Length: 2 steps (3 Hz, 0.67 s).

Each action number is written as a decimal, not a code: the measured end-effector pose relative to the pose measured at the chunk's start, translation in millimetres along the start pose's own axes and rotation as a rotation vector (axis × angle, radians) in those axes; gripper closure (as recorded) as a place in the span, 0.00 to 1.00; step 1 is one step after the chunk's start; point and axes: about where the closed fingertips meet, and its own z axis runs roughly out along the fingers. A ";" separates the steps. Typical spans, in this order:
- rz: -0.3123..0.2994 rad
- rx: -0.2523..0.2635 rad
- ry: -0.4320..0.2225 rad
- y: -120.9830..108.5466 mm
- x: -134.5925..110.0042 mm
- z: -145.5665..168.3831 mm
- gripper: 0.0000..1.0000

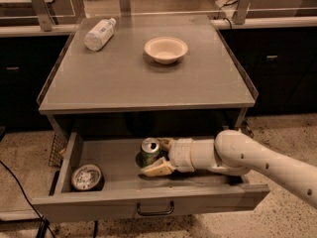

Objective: Place green can into top drawer

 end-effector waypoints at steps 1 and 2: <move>0.000 0.000 0.000 0.0 0.0 0.0 0.00; 0.000 0.000 0.000 0.0 0.0 0.0 0.00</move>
Offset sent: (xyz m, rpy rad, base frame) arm 0.0000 0.0000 0.0000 0.0000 0.0000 0.0000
